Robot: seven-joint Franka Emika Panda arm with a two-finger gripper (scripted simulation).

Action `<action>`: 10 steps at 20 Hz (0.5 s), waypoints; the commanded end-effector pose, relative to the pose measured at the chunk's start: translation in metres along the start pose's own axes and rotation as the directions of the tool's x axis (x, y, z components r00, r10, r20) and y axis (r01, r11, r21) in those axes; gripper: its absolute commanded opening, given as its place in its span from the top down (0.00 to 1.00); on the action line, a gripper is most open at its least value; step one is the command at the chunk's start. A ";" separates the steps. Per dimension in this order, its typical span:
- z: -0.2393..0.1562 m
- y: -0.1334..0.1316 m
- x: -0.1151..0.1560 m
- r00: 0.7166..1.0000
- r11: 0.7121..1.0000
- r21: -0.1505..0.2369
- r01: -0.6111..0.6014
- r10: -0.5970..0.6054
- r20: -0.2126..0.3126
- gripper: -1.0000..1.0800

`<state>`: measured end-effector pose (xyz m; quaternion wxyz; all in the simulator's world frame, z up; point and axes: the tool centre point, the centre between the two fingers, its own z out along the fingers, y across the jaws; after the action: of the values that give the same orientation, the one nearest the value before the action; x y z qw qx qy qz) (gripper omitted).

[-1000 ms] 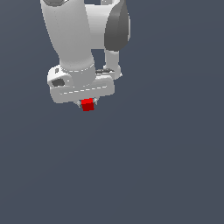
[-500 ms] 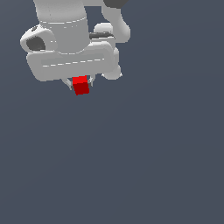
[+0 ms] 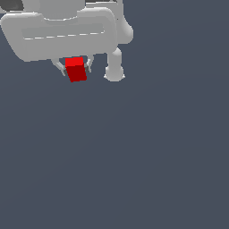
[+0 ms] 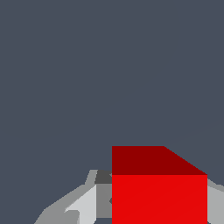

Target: Pick up the red cube and move it to a goal position.

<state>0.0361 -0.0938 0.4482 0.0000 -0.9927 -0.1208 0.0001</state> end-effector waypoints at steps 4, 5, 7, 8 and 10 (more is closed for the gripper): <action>-0.017 0.001 0.003 1.000 1.000 0.000 0.000 0.000 0.000 1.00; -0.019 0.001 0.003 1.000 1.000 0.000 0.000 0.000 0.000 1.00; -0.022 0.002 0.004 1.000 1.000 0.000 0.000 0.000 0.000 1.00; -0.023 0.002 0.004 1.000 1.000 0.000 0.000 0.000 0.000 1.00; -0.024 0.002 0.005 1.000 1.000 0.000 0.000 0.000 0.000 1.00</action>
<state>0.0407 -0.0944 0.4703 0.0000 -0.9927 -0.1207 0.0000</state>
